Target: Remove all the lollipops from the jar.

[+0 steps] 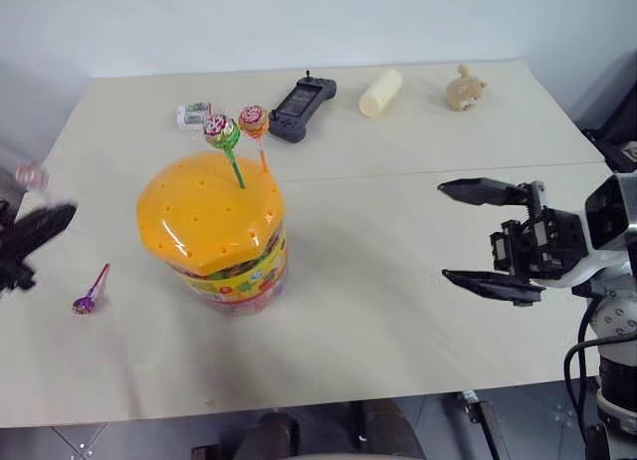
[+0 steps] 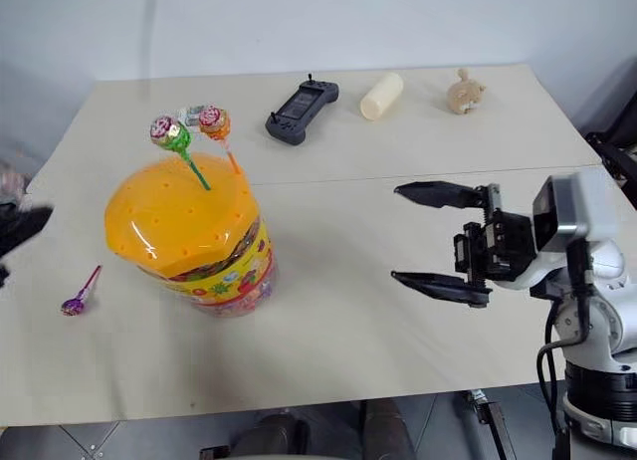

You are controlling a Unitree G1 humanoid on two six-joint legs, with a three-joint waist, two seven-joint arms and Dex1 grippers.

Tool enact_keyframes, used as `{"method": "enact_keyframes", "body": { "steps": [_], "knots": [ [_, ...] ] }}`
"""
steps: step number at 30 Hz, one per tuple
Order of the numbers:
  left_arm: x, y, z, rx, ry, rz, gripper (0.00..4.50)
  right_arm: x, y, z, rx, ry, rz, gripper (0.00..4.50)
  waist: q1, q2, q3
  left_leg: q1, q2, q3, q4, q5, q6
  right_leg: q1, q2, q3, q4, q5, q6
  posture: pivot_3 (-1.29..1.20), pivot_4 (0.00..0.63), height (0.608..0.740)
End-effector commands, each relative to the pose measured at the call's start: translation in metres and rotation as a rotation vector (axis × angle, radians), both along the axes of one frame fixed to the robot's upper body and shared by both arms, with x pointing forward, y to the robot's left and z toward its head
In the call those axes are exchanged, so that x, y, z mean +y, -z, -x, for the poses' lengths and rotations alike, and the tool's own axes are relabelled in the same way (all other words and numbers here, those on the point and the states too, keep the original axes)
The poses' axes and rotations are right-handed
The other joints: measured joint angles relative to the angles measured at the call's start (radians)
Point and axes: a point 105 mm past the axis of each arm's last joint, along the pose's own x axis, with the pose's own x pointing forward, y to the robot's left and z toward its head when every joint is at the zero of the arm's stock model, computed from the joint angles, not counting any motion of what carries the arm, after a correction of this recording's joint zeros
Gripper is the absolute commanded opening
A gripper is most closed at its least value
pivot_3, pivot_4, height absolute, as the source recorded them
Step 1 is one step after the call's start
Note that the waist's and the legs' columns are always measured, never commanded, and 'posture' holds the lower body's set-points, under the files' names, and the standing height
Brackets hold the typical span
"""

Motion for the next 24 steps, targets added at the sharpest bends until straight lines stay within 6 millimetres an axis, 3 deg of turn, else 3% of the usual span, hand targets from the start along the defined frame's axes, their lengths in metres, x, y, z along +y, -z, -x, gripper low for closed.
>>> {"method": "enact_keyframes", "body": {
  "steps": [1, 3, 8, 11, 15, 21, 24],
  "knots": [
    [0.035, 0.018, 0.028, 0.051, -0.178, -0.075, 0.02, 0.004, 0.006, -0.001, 0.007, -0.024, 0.068, 4.50, 0.010, 0.000, 0.000, 0.000, 0.000, 0.000, 0.001, 0.000, 0.000, 0.000, 0.000, 0.000, -0.003, 0.000, 0.000, 0.00, 0.150, 0.740],
    [0.045, 0.044, 0.044, 0.136, -0.238, -0.072, 0.02, 0.007, 0.010, -0.003, 0.018, -0.030, 0.099, 4.50, 0.021, 0.000, 0.000, 0.000, 0.000, 0.001, 0.001, -0.001, 0.001, 0.001, -0.002, 0.001, -0.003, 0.000, 0.000, 0.00, 0.150, 0.740],
    [0.037, 0.092, 0.063, 0.258, -0.209, -0.016, 0.02, 0.018, 0.015, -0.013, 0.015, -0.010, 0.144, 4.50, 0.043, -0.001, -0.001, 0.000, 0.000, 0.000, 0.002, -0.001, 0.001, 0.001, -0.002, 0.002, -0.003, 0.000, 0.000, 0.00, 0.150, 0.740],
    [0.038, 0.096, 0.060, 0.240, -0.226, -0.025, 0.02, 0.021, 0.015, -0.016, 0.014, 0.022, 0.161, 4.50, 0.046, -0.002, -0.001, 0.000, 0.000, -0.002, 0.002, 0.000, 0.001, 0.002, -0.002, 0.002, -0.002, 0.000, 0.000, 0.00, 0.150, 0.740],
    [0.021, 0.095, 0.050, 0.220, -0.146, 0.020, 0.02, 0.025, 0.013, -0.014, 0.016, 0.013, 0.147, 4.50, 0.043, -0.003, -0.002, 0.000, 0.000, -0.002, 0.002, -0.001, 0.000, 0.002, -0.002, 0.002, -0.002, 0.000, -0.001, 0.00, 0.150, 0.740],
    [0.027, 0.089, 0.047, 0.208, -0.181, -0.005, 1.58, 0.025, 0.008, -0.017, 0.034, 0.021, 0.102, 4.50, 0.030, -0.003, -0.001, 0.000, 0.001, -0.002, 0.002, -0.001, 0.000, 0.001, -0.002, 0.002, -0.002, 0.000, -0.001, 0.00, 0.150, 0.740],
    [0.021, 0.058, 0.053, 0.069, -0.096, -0.052, 2.57, 0.025, 0.000, -0.019, 0.057, 0.009, 0.061, 4.50, 0.021, -0.003, -0.001, 0.000, 0.001, -0.001, 0.002, -0.001, 0.000, 0.001, -0.002, 0.001, -0.003, 0.000, -0.001, 0.00, 0.150, 0.740]
  ]
}}
